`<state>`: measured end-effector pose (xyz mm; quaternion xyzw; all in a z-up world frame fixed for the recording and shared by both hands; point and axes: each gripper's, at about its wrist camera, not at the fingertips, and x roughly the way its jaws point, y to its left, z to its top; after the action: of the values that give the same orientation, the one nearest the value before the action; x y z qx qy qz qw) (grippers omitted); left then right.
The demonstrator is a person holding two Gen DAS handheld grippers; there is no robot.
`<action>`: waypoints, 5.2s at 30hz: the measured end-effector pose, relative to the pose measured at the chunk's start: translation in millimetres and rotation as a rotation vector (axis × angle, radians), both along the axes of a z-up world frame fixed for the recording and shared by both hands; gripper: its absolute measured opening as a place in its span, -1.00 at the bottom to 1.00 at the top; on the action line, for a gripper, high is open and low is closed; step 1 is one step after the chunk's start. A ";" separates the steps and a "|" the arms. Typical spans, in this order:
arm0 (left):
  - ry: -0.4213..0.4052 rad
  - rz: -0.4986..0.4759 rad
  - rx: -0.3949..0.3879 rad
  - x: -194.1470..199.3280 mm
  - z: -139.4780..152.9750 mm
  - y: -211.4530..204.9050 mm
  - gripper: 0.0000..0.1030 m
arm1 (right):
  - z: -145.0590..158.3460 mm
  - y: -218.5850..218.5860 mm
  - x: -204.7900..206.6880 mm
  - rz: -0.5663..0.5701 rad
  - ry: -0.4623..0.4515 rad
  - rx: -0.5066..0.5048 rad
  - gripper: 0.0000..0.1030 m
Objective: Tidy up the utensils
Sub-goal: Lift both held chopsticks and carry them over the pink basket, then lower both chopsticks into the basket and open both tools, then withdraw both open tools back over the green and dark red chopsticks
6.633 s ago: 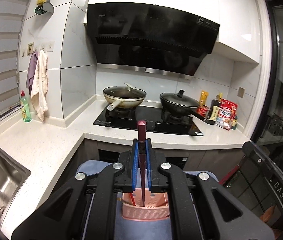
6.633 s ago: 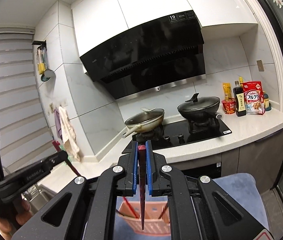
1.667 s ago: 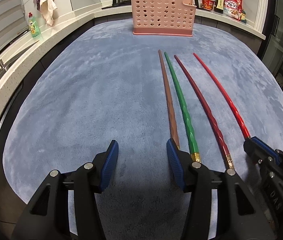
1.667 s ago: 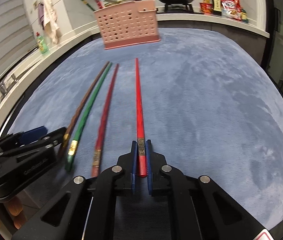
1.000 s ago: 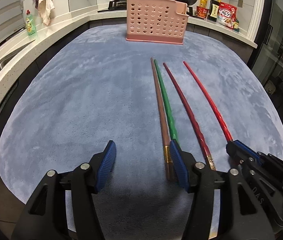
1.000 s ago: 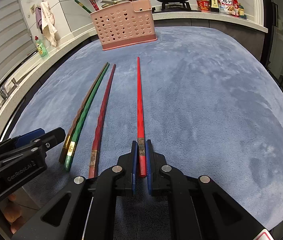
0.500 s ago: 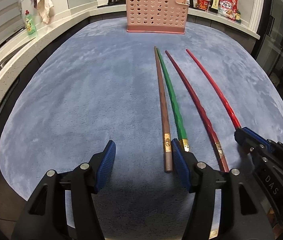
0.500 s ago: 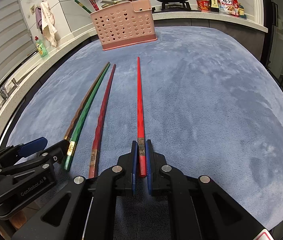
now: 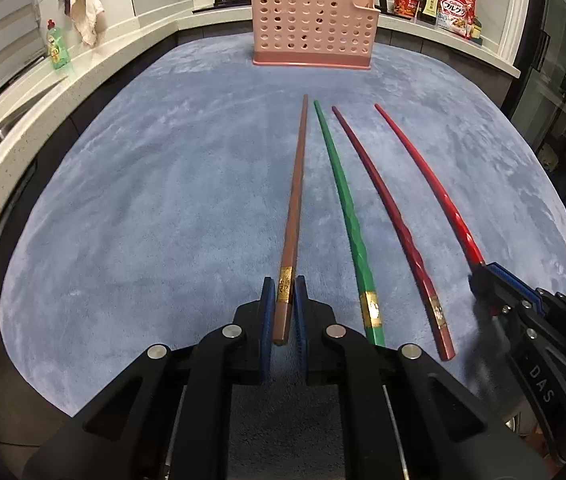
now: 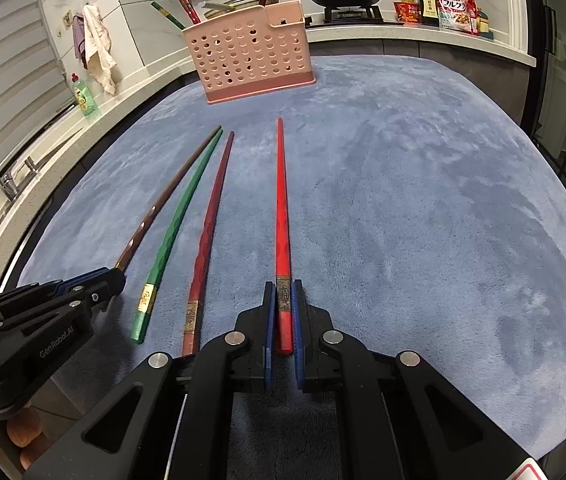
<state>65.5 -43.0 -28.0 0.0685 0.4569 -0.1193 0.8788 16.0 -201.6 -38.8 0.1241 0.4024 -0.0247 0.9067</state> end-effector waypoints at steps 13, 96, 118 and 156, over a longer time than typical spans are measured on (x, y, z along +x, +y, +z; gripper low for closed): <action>-0.081 0.026 -0.021 22.1 55.7 7.2 -0.84 | 69.6 -21.5 13.5 -0.016 -0.140 -0.024 -0.86; -0.417 0.047 -0.219 320.2 267.2 -54.6 -0.86 | 225.9 -70.6 333.1 -0.006 -0.393 0.013 -0.83; -0.450 0.072 -0.045 231.6 254.1 -41.0 0.02 | 259.1 -47.4 235.3 0.044 -0.436 -0.052 -0.34; -0.092 0.093 0.060 28.3 43.1 14.4 0.06 | 62.3 13.5 6.8 0.094 -0.101 -0.112 -0.23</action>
<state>93.9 -28.6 15.1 0.0790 0.4222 -0.0611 0.9010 22.8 -188.1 23.5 0.0550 0.3597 0.0017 0.9315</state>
